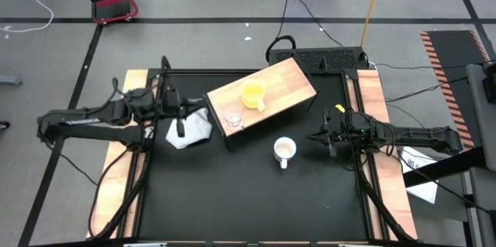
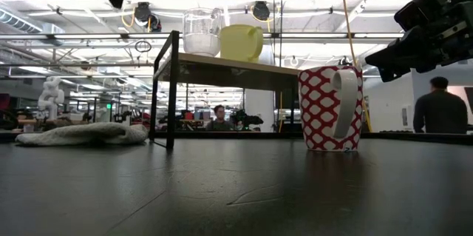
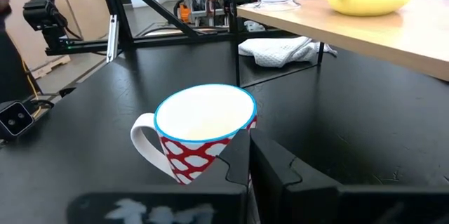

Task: Stack small to large cups/mugs on shelf
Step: Put the white and red mug on the shelf

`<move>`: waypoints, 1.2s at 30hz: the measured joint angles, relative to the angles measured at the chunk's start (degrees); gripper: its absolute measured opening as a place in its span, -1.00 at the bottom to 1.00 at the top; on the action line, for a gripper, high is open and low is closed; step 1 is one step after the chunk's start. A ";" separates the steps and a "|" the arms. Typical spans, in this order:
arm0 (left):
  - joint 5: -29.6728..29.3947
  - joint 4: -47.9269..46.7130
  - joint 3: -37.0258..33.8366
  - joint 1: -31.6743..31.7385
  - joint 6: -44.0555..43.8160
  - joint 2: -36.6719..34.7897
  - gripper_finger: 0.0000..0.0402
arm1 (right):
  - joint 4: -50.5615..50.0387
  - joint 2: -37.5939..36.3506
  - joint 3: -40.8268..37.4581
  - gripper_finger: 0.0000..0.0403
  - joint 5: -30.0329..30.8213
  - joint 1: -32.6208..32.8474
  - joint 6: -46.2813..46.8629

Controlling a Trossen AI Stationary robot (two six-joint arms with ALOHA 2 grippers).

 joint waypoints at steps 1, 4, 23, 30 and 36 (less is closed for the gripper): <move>0.62 2.98 -2.33 -0.55 0.02 -0.86 -1.00 | 0.00 0.00 0.01 -1.00 0.00 0.02 0.00; 0.32 11.67 -9.04 -2.43 0.41 -3.41 -1.00 | 0.02 0.00 0.00 -1.00 0.00 0.02 0.25; -2.80 39.11 -34.09 -9.85 0.89 -7.27 -1.00 | -0.07 0.00 0.00 -1.00 -0.02 0.02 0.87; -2.85 39.71 -36.43 -11.23 -0.77 -7.19 -1.00 | -0.13 0.00 0.00 -1.00 -0.02 0.02 -0.31; -2.86 37.62 -36.43 -12.69 -1.69 -7.19 -1.00 | -0.15 1.16 0.01 -1.00 -0.04 0.02 -2.24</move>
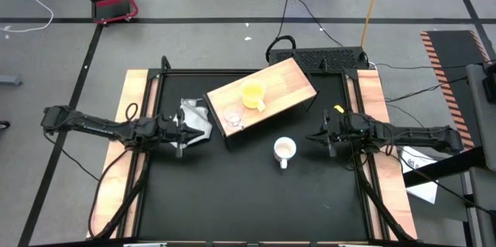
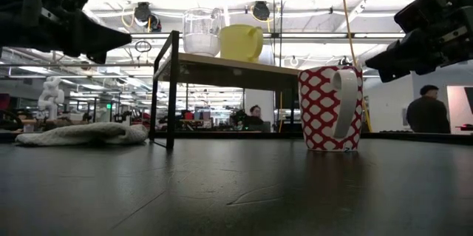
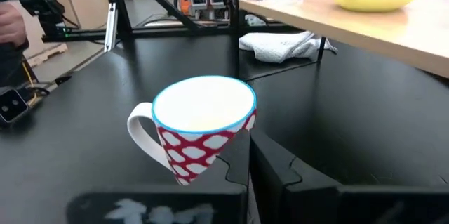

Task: Stack small to large cups/mugs on shelf
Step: Put the white and red mug on the shelf

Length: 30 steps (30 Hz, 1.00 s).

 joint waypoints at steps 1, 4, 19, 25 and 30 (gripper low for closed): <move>-0.03 -0.15 0.00 -0.13 -0.41 0.00 -1.00 | 0.02 0.41 -0.01 -1.00 0.00 0.00 -0.29; -0.12 -0.11 0.00 -0.16 -1.18 0.00 -1.00 | 0.02 1.69 0.00 -1.00 0.00 0.00 -0.58; -0.07 -4.40 0.00 -0.11 -1.54 0.00 -0.99 | 8.19 3.30 0.21 -1.00 -5.95 1.05 -3.95; 0.06 -4.72 0.02 -0.11 -2.24 0.00 -0.99 | 9.15 5.39 4.30 -1.00 -7.07 3.39 -2.62; 0.08 -4.73 0.02 -0.11 -2.23 0.00 -0.99 | 6.42 9.10 8.00 -1.00 -7.78 3.65 -1.87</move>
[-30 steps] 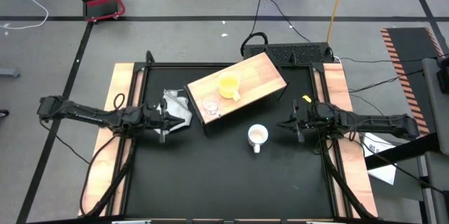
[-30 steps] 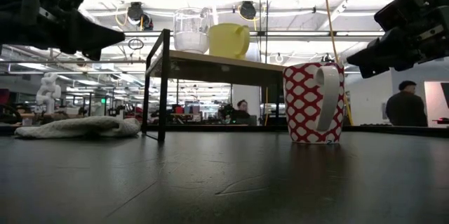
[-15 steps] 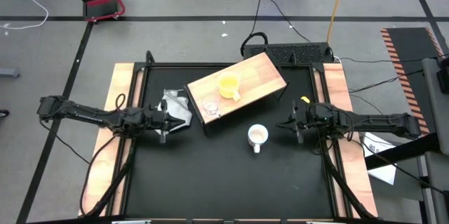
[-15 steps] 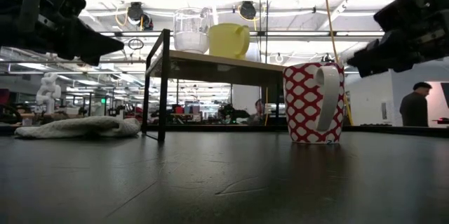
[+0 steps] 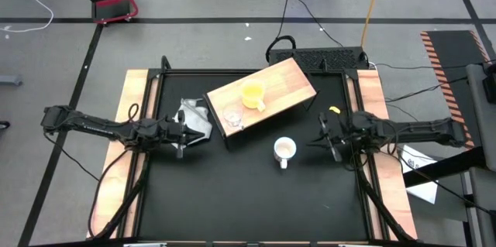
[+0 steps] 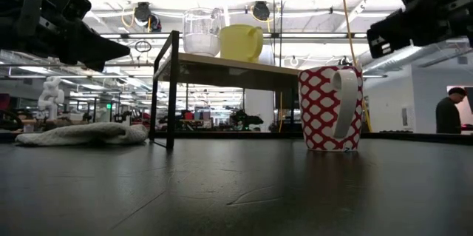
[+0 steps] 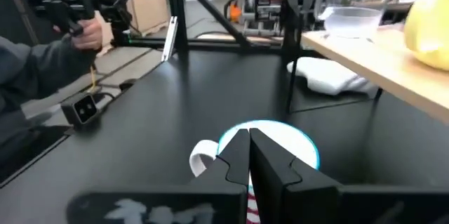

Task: Stack small to large cups/mugs on shelf
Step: Put the white and red mug on the shelf

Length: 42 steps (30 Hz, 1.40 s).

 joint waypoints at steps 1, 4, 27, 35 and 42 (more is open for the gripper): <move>0.02 -0.06 0.00 0.00 0.10 0.00 -0.98 | -0.61 1.17 1.05 -1.00 -0.40 0.08 0.02; 0.03 -0.19 0.00 0.00 0.22 0.00 -0.99 | -1.21 5.25 4.47 -1.00 -0.75 0.84 -0.22; 3.04 -1.24 0.02 0.00 -0.14 0.00 -0.98 | -35.76 33.18 33.25 -1.00 5.39 1.81 -13.69; 3.12 -1.24 0.02 0.00 -0.14 0.00 -0.94 | -41.29 39.18 41.81 -1.00 5.50 1.77 -13.12; 3.14 -1.37 0.02 0.00 -0.09 0.00 -0.96 | -54.16 45.96 52.03 -1.00 9.89 1.69 -9.97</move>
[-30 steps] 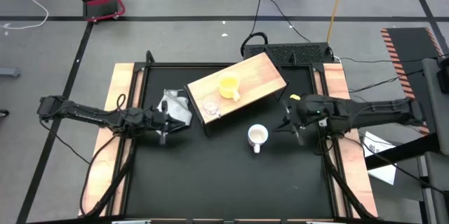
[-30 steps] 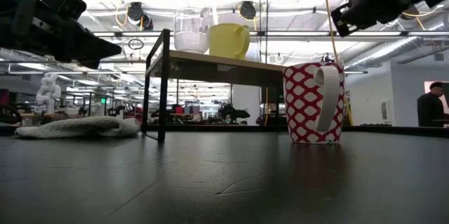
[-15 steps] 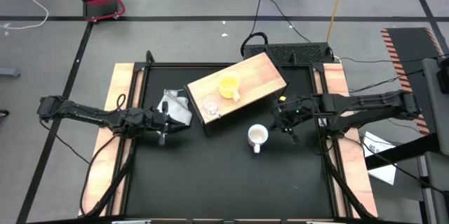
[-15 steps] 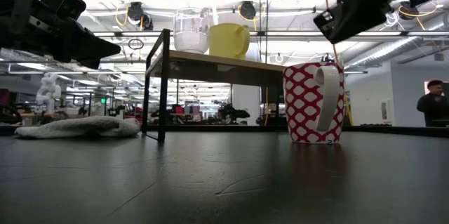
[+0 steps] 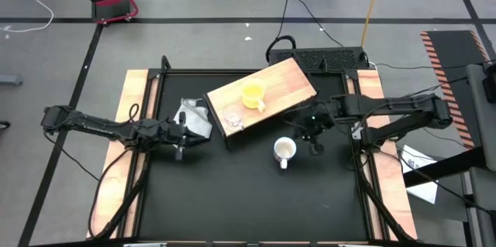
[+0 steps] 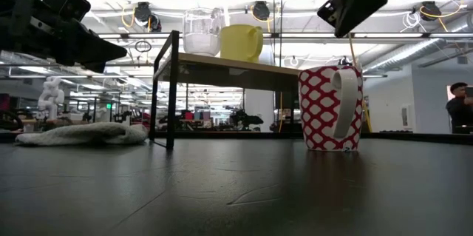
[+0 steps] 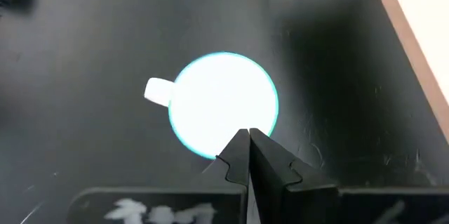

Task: Stack small to large cups/mugs on shelf
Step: Put the white and red mug on the shelf

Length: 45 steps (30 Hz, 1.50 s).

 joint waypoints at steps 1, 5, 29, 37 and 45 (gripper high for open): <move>0.00 0.00 0.00 0.00 0.00 0.00 -0.94 | -1.14 0.84 1.06 -1.00 0.03 -0.05 0.10; 0.00 -0.04 0.00 0.00 0.00 0.00 -0.90 | -1.62 3.64 2.54 -1.00 -0.04 -0.03 1.91; 0.00 -0.22 0.02 0.00 -0.24 0.00 -0.97 | 0.21 9.51 2.54 -1.00 -0.29 -1.56 8.11; 0.00 -0.31 0.02 0.00 -0.48 0.00 -0.90 | 1.82 9.52 0.36 -0.84 -1.99 -1.56 8.96; 0.00 -0.28 0.02 -0.02 -0.50 0.00 -0.85 | 1.89 9.50 0.26 -0.48 -1.96 -1.58 9.18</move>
